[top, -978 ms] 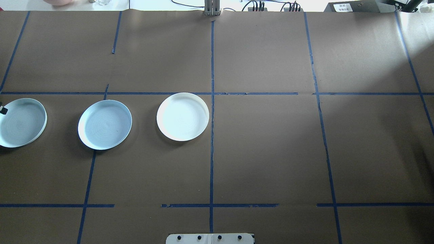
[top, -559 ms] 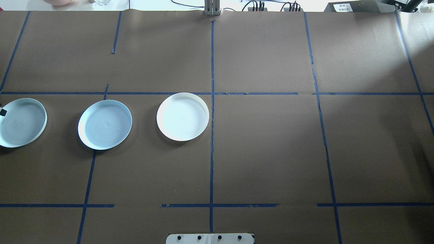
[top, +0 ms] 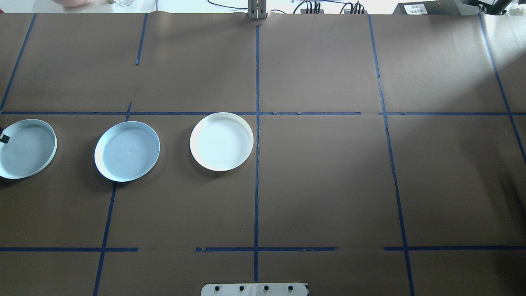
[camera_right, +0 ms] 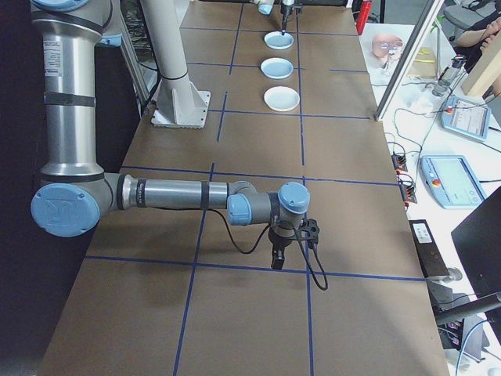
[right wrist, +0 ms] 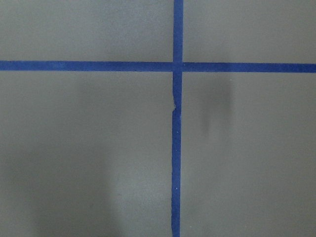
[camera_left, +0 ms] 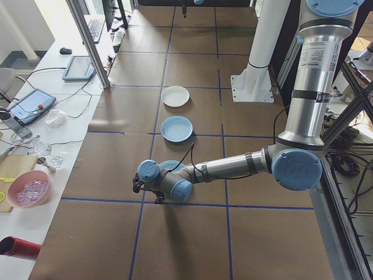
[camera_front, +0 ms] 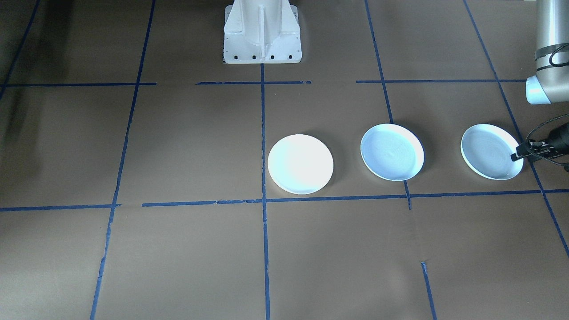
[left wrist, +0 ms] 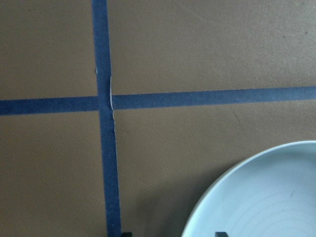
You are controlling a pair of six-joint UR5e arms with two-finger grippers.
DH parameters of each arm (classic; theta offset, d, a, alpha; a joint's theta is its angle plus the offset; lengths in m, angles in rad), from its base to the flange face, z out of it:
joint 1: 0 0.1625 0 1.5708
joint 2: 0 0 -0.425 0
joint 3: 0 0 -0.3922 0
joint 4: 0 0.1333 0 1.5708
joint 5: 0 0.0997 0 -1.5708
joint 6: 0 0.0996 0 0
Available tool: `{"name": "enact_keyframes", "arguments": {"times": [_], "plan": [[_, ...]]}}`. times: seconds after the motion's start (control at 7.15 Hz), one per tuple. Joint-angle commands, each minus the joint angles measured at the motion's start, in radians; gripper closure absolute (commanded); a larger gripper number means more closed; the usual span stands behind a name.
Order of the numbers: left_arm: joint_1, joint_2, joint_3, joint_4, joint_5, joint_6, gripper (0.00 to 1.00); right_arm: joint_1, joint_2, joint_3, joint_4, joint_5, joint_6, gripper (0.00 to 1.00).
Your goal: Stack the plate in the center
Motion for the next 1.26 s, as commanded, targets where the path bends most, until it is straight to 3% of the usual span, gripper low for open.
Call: {"name": "enact_keyframes", "arguments": {"times": [0.0, 0.28, 0.56, 0.84, 1.12], "plan": [[0.002, 0.000, -0.002, -0.002, 0.000, 0.006, 0.49, 0.000, 0.000, -0.001, 0.000, 0.000, 0.000, 0.00], [0.004, 0.003, -0.002, -0.002, -0.002, 0.006, 0.67, 0.000, 0.000, -0.001, 0.000, 0.000, 0.000, 0.00], [0.006, 0.004, -0.005, -0.002, -0.002, 0.005, 0.76, 0.000, 0.000, 0.001, 0.000, 0.000, 0.000, 0.00], [0.006, 0.004, -0.005, 0.001, -0.003, 0.002, 0.95, 0.000, 0.000, 0.001, 0.000, 0.000, 0.000, 0.00], [0.003, 0.006, -0.041, 0.015, -0.018, -0.001, 1.00, 0.000, 0.000, 0.001, 0.000, 0.000, 0.000, 0.00]]}}
